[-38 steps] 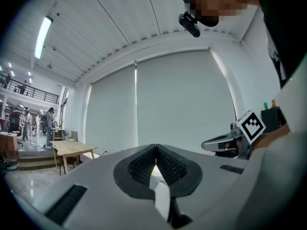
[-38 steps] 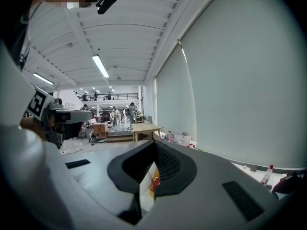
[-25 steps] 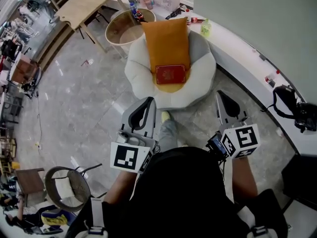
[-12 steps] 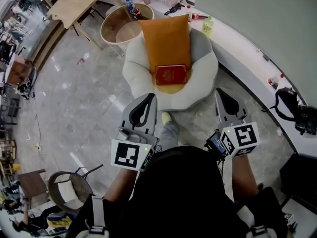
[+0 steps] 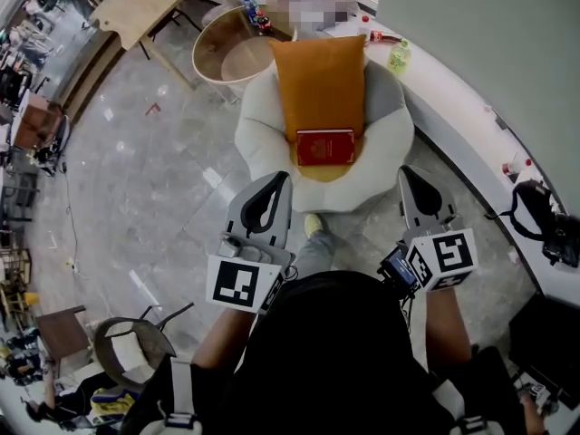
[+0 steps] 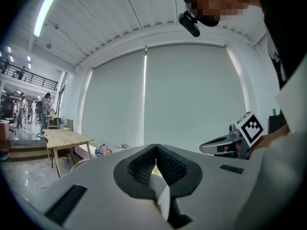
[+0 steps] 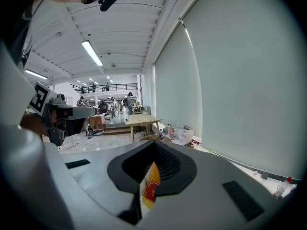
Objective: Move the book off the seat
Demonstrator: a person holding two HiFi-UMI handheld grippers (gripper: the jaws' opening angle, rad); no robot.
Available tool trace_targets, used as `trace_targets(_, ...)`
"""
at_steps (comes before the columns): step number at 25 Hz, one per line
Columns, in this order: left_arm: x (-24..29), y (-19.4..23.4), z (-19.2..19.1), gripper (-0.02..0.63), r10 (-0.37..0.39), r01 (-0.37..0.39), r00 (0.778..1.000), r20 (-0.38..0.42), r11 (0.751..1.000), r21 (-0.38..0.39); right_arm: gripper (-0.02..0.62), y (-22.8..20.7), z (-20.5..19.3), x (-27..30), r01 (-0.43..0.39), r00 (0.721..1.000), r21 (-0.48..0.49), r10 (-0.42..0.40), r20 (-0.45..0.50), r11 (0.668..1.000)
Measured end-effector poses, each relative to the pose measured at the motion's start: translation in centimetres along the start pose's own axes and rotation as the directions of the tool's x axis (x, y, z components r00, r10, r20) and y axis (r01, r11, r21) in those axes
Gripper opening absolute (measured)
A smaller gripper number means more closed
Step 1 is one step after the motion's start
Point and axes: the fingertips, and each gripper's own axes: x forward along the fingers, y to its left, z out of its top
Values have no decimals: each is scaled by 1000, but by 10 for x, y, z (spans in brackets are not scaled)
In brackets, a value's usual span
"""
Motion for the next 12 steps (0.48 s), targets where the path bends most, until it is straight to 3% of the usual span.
trace_targets(12,36,71,-5,14,6,-7,1000,-15,999,-39,12,5,19,67,19,999,-16,-20,-30,1000)
